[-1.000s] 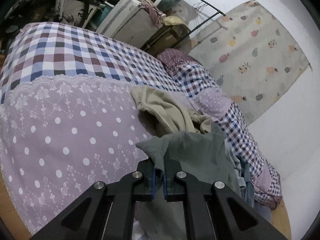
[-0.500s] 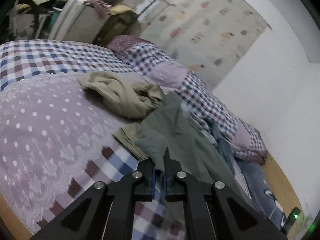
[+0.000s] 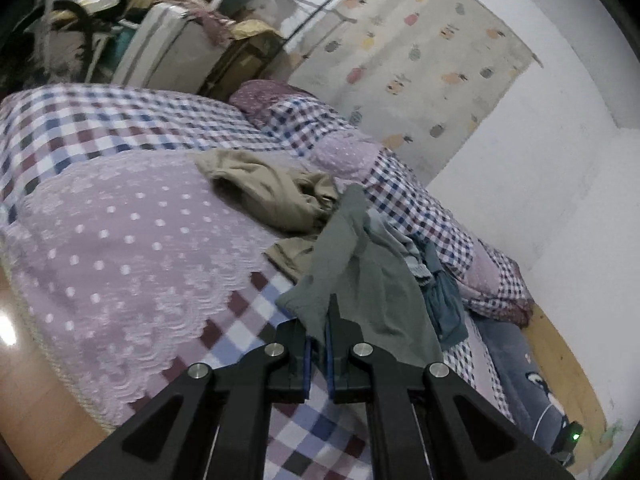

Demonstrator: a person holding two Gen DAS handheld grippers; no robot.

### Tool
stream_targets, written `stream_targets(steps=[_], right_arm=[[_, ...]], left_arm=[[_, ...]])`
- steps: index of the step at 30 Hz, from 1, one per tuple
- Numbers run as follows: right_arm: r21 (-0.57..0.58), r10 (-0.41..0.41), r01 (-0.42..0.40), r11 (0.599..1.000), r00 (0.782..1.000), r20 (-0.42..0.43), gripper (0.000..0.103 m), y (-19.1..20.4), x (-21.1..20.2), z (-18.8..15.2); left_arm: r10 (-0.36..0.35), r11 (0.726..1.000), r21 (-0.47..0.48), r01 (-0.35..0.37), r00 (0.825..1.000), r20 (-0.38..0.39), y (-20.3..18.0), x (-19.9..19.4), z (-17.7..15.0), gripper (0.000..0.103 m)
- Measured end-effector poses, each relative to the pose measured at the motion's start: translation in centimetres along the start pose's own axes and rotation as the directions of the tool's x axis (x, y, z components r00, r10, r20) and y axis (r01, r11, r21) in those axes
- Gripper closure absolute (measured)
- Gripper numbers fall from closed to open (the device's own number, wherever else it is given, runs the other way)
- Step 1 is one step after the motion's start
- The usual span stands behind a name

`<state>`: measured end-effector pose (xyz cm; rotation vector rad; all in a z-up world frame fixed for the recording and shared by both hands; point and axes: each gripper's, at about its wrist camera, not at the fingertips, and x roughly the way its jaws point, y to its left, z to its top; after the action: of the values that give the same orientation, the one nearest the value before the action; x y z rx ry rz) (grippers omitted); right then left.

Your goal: Fold clothes

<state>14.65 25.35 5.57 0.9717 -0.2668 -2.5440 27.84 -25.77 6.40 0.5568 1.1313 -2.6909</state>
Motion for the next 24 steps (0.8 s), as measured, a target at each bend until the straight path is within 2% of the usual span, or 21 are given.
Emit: stream_targets(steps=[2, 4, 6, 11, 13, 18, 21, 23, 24], right_arm=[[0.067, 0.067, -0.066, 0.996, 0.998, -0.011, 0.088, -0.7, 0.6, -0.2], [0.147, 0.145, -0.14, 0.979, 0.989, -0.02, 0.055, -1.4, 1.4, -0.2], [0.216, 0.203, -0.193, 0.957, 0.979, -0.026, 0.045, -2.1, 2.5, -0.1], [0.321, 0.269, -0.236, 0.917, 0.961, -0.062, 0.04, -2.5, 6.2, 0.3], [0.328, 0.295, -0.253, 0.91, 0.951, -0.087, 0.04, -1.7, 8.1, 0.3], [0.254, 0.273, -0.228, 0.94, 0.949, -0.156, 0.04, 1.1, 11.9, 0.3], [0.201, 0.254, -0.22, 0.955, 0.953, -0.162, 0.04, 2.3, 12.5, 0.3], [0.144, 0.241, -0.217, 0.965, 0.955, -0.175, 0.042, 3.4, 12.7, 0.2], [0.102, 0.233, -0.217, 0.971, 0.954, -0.187, 0.047, 4.2, 12.7, 0.1]], left_arm=[[0.017, 0.999, -0.029, -0.016, 1.0, 0.002, 1.0, -0.2, 0.1, 0.1], [0.038, 0.999, -0.035, -0.038, 0.999, 0.017, 1.6, -0.5, 0.3, 0.1], [0.062, 0.997, -0.039, -0.061, 0.997, 0.036, 2.1, -0.9, 0.6, 0.1], [0.115, 0.992, -0.055, -0.113, 0.993, 0.027, 3.7, -0.5, 1.1, 0.1], [0.129, 0.99, -0.061, -0.127, 0.991, 0.032, 4.0, -0.5, 1.2, 0.1], [0.165, 0.984, -0.075, -0.162, 0.985, 0.043, 4.6, -0.3, 1.3, 0.1], [0.165, 0.982, -0.098, -0.161, 0.986, 0.031, 5.1, -0.1, 1.3, 0.1], [0.153, 0.983, -0.104, -0.151, 0.988, 0.01, 5.2, 0.3, 1.1, 0.1], [0.151, 0.983, -0.101, -0.15, 0.989, 0.001, 5.1, 0.4, 1.1, 0.1]])
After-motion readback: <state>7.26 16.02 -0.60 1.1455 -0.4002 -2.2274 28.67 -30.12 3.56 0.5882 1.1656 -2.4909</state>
